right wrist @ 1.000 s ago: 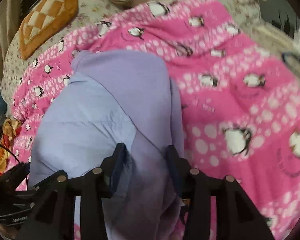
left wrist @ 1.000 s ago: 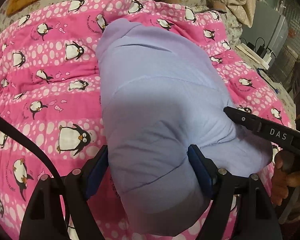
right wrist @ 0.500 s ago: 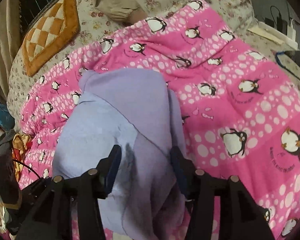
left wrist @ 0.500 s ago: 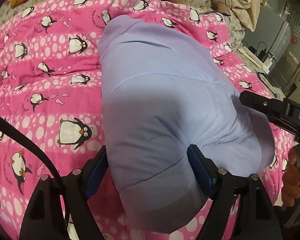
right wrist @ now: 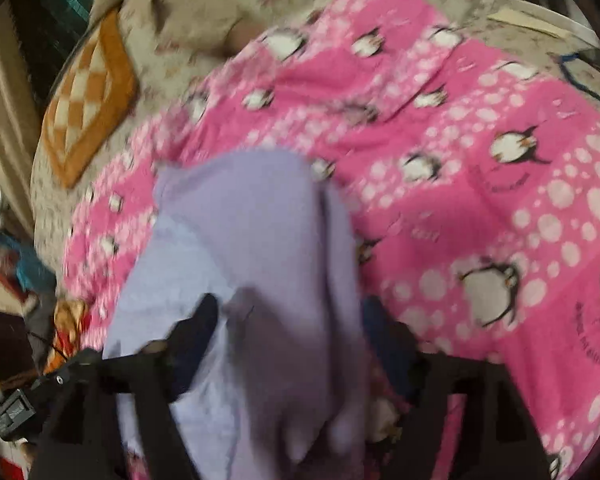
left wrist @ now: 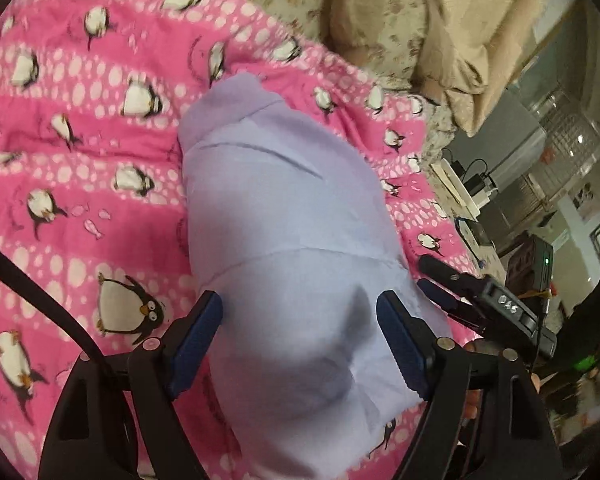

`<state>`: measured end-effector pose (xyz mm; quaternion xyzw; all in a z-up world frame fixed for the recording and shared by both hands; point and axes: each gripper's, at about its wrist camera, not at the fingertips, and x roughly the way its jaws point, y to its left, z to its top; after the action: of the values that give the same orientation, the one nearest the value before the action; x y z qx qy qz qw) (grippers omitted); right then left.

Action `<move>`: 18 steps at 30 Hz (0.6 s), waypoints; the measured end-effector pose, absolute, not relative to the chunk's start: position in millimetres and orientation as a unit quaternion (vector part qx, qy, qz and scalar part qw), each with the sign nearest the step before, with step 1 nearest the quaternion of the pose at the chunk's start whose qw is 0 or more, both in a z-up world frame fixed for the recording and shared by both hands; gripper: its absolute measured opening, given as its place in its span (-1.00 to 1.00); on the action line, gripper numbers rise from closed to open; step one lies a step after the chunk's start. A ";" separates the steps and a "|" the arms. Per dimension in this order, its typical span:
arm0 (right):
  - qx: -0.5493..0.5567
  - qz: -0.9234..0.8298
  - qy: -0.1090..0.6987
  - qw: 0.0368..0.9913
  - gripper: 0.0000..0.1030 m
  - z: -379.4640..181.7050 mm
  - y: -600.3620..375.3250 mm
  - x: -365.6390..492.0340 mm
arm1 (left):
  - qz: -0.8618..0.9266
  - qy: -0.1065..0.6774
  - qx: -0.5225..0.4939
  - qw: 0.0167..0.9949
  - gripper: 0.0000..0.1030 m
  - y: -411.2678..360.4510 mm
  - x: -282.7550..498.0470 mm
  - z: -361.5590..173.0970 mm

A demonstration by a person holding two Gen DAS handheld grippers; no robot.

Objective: Fold large clothes

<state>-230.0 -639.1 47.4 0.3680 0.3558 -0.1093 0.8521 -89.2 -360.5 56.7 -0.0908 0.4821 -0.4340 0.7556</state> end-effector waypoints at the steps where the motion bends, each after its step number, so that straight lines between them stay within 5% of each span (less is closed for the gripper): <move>1: 0.377 -0.107 0.354 0.849 0.69 44.9 -644.5 -229.2 | -0.434 0.491 -0.096 0.749 0.03 -362.9 -84.6 51.2; 5: 0.424 -0.019 0.407 0.809 0.70 13.3 -657.6 -200.4 | -0.446 0.512 -0.109 0.726 0.43 -374.0 -70.9 27.8; 9: 0.454 0.020 0.403 0.794 0.71 -11.4 -654.8 -176.3 | -0.445 0.570 -0.129 0.678 0.47 -384.1 -56.7 -2.4; 14: 0.443 0.020 0.404 0.800 0.31 -2.3 -635.1 -171.5 | -0.446 0.536 -0.099 0.710 -0.27 -377.8 -71.7 21.0; 18: 0.395 0.029 0.410 0.822 0.16 35.4 -608.6 -183.3 | -0.467 0.506 -0.092 0.719 -0.35 -344.5 -98.3 57.8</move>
<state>-183.3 -608.6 35.4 0.3946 0.4103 0.0289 0.8217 -98.3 -344.5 57.8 -0.0922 0.5064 -0.4666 0.7193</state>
